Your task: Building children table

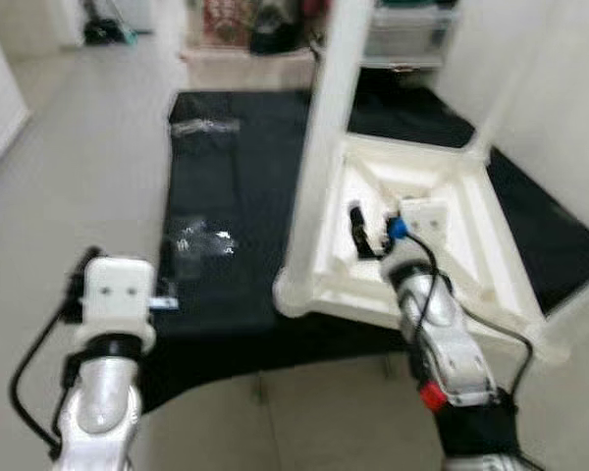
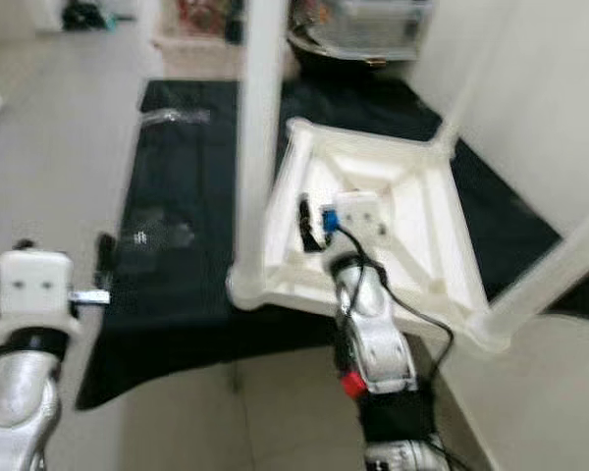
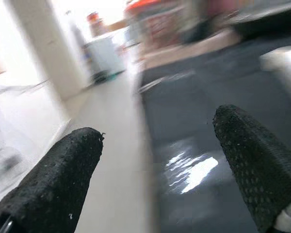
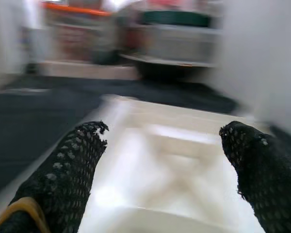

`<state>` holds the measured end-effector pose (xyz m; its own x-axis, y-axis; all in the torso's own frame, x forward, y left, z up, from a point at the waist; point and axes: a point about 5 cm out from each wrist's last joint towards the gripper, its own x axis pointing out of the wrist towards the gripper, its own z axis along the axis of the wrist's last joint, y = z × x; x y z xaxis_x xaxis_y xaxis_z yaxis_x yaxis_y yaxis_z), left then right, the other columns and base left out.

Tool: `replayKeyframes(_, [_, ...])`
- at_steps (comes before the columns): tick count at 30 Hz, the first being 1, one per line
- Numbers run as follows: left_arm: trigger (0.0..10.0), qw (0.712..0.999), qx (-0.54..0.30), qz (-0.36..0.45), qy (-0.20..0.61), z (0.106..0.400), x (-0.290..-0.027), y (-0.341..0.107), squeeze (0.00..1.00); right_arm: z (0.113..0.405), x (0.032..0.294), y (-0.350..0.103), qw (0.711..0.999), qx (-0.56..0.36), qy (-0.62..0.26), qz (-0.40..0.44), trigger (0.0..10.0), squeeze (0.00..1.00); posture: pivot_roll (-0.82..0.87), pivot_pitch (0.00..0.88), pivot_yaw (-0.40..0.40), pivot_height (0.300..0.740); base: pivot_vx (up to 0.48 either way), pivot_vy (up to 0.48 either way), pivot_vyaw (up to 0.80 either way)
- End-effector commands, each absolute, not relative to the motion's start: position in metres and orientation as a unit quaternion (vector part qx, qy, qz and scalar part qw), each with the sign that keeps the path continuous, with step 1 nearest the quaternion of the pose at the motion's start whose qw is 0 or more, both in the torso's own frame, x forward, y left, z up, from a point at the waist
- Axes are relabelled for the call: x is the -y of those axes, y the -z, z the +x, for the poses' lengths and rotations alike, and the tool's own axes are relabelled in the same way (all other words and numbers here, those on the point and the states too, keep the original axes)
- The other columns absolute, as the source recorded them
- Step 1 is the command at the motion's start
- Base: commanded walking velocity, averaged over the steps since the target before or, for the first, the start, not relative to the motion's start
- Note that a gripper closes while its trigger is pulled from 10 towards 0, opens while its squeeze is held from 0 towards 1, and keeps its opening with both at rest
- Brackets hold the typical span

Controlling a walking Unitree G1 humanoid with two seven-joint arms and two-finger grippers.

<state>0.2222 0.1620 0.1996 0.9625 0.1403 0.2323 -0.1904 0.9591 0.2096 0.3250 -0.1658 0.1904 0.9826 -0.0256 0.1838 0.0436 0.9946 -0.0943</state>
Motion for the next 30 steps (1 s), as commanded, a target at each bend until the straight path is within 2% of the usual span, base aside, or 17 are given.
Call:
replayKeyframes(1, [10.0, 0.985, 0.094, 0.120, -0.082, 0.219, -0.164, -0.195, 0.00, 0.326, 0.169, -0.186, 0.995, 0.080, 0.031, -0.046, 10.0, 0.00, 0.09, 0.097, -0.075, 0.740, 0.000, 0.000, 0.00])
replayKeyframes(10, [10.0, 0.985, 0.093, 0.115, -0.084, 0.218, -0.165, -0.196, 0.00, 0.327, 0.177, -0.184, 0.995, 0.070, 0.061, -0.044, 10.0, 0.00, 0.09, 0.105, -0.080, 0.740, 0.000, 0.000, 0.00])
replayKeyframes(18, [10.0, 0.989, 0.076, 0.111, -0.066, 0.215, -0.158, -0.189, 0.00, 0.334, 0.177, -0.178, 0.998, 0.051, 0.010, -0.018, 10.0, 0.00, 0.09, 0.112, -0.077, 0.740, 0.000, 0.000, 0.00])
replayKeyframes(20, [10.0, 0.992, 0.046, 0.113, -0.044, 0.207, -0.154, -0.173, 0.00, 0.341, 0.187, -0.173, 0.998, 0.025, -0.056, -0.024, 10.0, 0.00, 0.09, 0.117, -0.078, 0.740, 0.000, 0.000, 0.00])
replayKeyframes(21, [10.0, 0.992, 0.046, 0.113, -0.044, 0.207, -0.154, -0.173, 0.00, 0.341, 0.187, -0.173, 0.998, 0.025, -0.056, -0.024, 10.0, 0.00, 0.09, 0.117, -0.078, 0.740, 0.000, 0.000, 0.00])
replayKeyframes(23, [10.0, 0.992, 0.015, 0.123, -0.018, 0.197, -0.152, -0.157, 0.00, 0.345, 0.199, -0.171, 0.990, -0.001, -0.138, -0.023, 10.0, 0.00, 0.09, 0.118, -0.080, 0.740, 0.000, 0.000, 0.00])
replayKeyframes(25, [10.0, 0.992, -0.004, 0.124, -0.003, 0.190, -0.150, -0.145, 0.00, 0.343, 0.210, -0.173, 0.975, -0.023, -0.221, -0.022, 10.0, 0.00, 0.09, 0.120, -0.078, 0.740, 0.000, 0.000, 0.00])
replayKeyframes(28, [10.0, 0.992, -0.015, 0.121, 0.019, 0.185, -0.147, -0.139, 0.00, 0.338, 0.220, -0.179, 0.956, -0.038, -0.290, -0.021, 10.0, 0.00, 0.09, 0.121, -0.078, 0.740, 0.000, 0.000, 0.00])
replayKeyframes(29, [10.0, 0.993, -0.015, 0.115, 0.034, 0.184, -0.143, -0.139, 0.00, 0.332, 0.220, -0.184, 0.941, -0.035, -0.335, -0.017, 10.0, 0.00, 0.08, 0.121, -0.080, 0.740, 0.000, 0.000, 0.00])
replayKeyframes(30, [10.0, 0.993, -0.015, 0.115, 0.034, 0.184, -0.143, -0.139, 0.00, 0.332, 0.220, -0.184, 0.941, -0.035, -0.335, -0.017, 10.0, 0.00, 0.08, 0.121, -0.080, 0.740, 0.000, 0.000, 0.00])
